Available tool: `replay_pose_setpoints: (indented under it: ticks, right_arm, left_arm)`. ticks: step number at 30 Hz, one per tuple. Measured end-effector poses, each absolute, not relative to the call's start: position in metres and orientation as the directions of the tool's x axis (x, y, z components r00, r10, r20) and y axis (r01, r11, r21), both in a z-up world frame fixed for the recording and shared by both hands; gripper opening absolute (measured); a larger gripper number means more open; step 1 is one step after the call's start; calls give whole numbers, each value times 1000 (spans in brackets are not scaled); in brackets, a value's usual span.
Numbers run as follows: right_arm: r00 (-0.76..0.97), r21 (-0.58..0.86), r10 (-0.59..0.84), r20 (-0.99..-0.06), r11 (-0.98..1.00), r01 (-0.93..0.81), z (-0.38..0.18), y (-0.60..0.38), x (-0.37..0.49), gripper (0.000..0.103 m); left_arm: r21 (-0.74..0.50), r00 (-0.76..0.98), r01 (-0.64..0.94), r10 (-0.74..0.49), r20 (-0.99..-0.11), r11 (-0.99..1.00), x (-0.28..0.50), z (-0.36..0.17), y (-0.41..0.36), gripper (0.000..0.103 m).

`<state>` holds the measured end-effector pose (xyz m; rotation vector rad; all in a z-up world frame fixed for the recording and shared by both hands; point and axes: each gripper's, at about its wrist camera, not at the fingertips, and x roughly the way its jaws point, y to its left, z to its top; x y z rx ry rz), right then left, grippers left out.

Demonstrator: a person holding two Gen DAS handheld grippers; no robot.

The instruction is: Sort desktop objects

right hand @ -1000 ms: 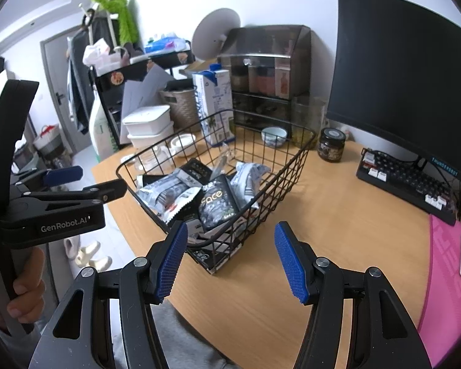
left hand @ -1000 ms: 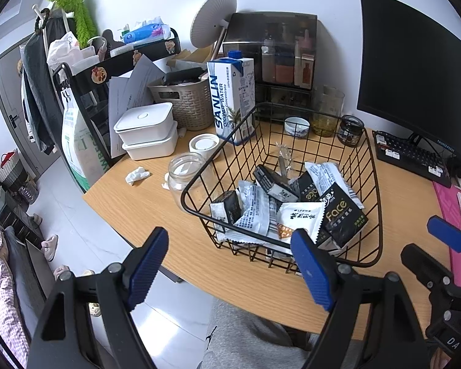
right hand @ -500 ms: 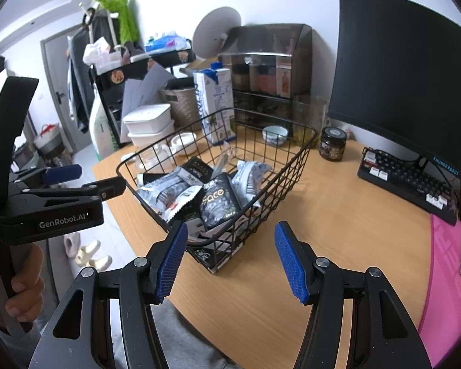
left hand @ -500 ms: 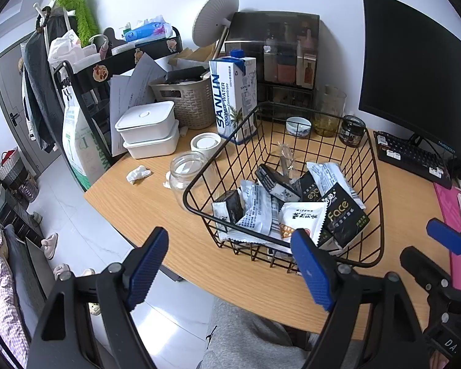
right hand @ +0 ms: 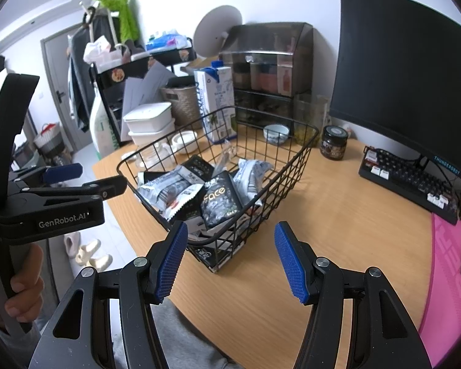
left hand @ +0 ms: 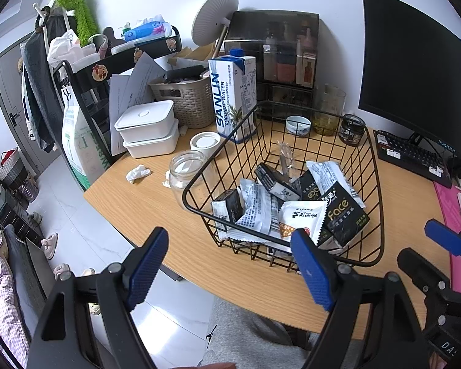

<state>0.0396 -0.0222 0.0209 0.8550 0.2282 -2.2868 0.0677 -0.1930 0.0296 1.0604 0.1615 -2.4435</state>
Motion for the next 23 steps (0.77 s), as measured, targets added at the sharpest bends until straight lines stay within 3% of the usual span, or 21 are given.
replay_pose_setpoints:
  ticks: [23]
  right_arm:
    - [-551, 69, -536, -640, -754, 653, 18, -24, 40, 59]
  left_arm:
    - [80, -588, 466, -376, -716, -881, 67, 28, -193, 83]
